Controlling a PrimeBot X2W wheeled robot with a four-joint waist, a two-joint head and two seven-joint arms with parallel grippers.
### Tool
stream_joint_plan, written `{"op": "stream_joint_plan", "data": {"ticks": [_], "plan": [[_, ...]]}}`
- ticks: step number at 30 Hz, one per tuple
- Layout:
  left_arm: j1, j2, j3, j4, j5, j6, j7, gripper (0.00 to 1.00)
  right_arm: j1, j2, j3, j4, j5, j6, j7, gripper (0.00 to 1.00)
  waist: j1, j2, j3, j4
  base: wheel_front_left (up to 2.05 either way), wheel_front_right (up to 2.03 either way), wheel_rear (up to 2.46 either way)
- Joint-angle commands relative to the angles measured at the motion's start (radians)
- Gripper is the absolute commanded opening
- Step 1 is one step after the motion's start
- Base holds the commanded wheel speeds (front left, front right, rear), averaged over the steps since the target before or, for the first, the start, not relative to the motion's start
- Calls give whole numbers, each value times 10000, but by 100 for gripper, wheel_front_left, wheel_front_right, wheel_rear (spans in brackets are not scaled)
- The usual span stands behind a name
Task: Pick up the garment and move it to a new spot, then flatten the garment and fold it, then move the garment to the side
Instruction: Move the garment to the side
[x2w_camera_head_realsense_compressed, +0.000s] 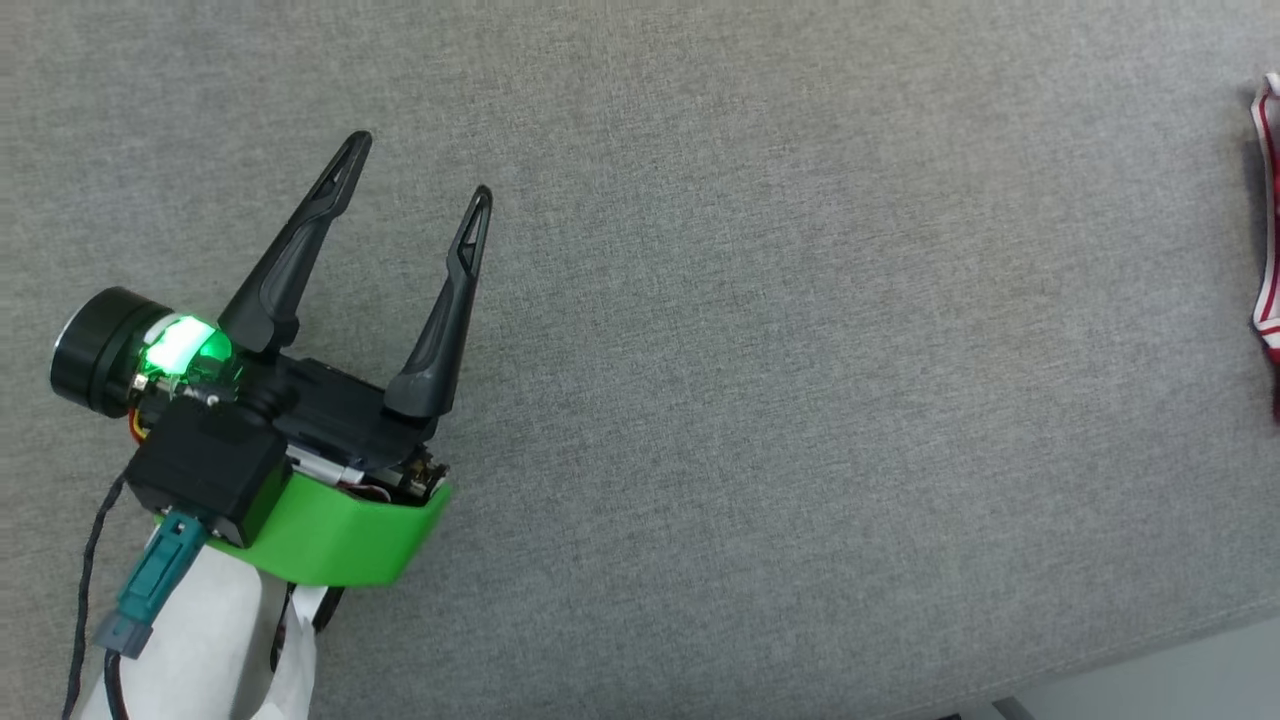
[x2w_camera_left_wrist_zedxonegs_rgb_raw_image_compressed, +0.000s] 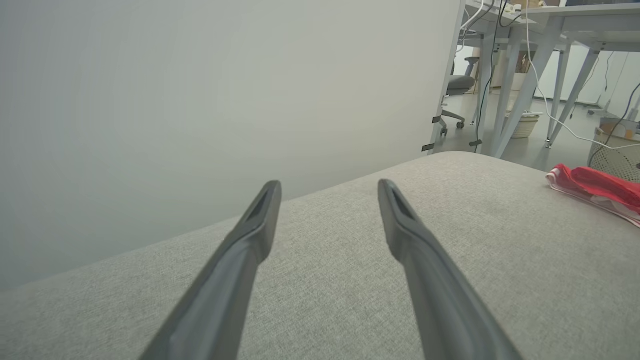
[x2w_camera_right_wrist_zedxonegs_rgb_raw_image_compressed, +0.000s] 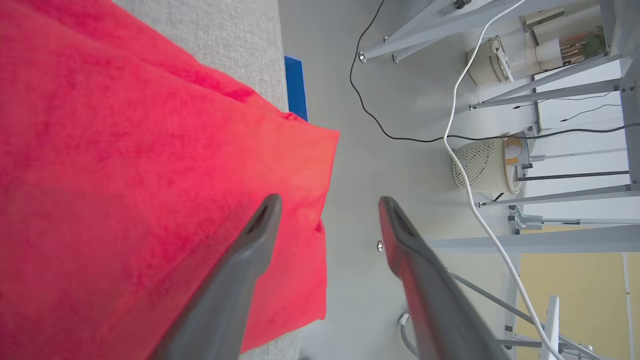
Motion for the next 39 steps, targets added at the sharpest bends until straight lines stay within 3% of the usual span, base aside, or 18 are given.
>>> {"op": "stream_joint_plan", "data": {"ticks": [1,7,12,22,29,39], "plan": [[-37,-78,0,187,-90,73,-140,100,-228,16,-68,46,-151,-7,-197,100,-2,119,-488,175,0,0,0],[310,-388,100,955,-322,187,-473,100,-441,221,-212,-275,-34,-7,-924,100,-2,119,-1603,462,0,0,0],[881,-713,315,1488,-490,370,-569,100,-239,768,-303,-1231,727,-7,-1670,100,-2,119,-2665,770,0,0,0],[2088,-1345,1282,2573,-655,958,-587,100,2163,2256,226,-5386,3050,-7,-2241,100,-2,119,-4391,1504,0,0,0],[2632,-1673,1593,3044,-578,1072,-589,100,4505,3716,79,-7859,3232,-7,-2289,100,-2,119,-4860,1938,0,0,0],[3066,-2210,1991,3730,-445,693,-589,100,6447,5214,84,-8204,2956,-7,-3094,100,-2,119,-5158,2370,0,0,0]]}}
